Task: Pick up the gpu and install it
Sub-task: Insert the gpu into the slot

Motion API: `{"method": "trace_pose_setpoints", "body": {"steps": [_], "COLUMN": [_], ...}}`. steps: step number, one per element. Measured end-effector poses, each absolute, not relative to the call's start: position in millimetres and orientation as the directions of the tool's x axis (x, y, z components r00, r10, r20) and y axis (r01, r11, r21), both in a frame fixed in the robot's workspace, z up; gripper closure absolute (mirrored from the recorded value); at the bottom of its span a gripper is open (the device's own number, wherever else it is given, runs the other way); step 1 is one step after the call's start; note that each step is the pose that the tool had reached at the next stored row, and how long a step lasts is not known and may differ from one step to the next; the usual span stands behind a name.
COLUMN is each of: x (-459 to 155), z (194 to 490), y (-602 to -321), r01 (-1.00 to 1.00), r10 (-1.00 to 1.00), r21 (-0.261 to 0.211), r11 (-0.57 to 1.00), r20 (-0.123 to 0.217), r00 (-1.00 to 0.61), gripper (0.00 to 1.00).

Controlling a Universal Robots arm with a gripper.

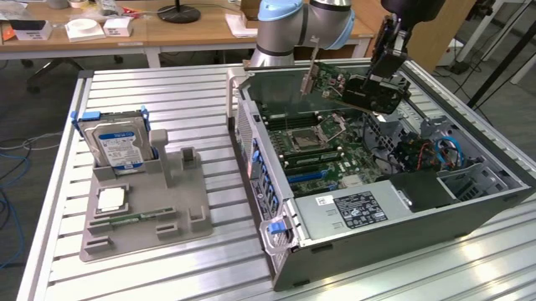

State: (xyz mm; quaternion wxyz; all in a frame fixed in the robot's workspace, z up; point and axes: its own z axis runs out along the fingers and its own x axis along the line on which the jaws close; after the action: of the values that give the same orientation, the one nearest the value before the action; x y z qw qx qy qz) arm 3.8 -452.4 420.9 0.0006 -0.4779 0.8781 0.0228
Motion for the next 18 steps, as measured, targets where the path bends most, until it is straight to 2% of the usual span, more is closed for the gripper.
{"method": "trace_pose_setpoints", "body": {"steps": [18], "x": [3.8], "z": [420.9], "y": [-452.4], "r01": [-0.917], "r10": [-0.917], "r21": [0.04], "r11": [0.398], "r20": [-0.023], "r00": [-0.399], "gripper": [0.74]}}
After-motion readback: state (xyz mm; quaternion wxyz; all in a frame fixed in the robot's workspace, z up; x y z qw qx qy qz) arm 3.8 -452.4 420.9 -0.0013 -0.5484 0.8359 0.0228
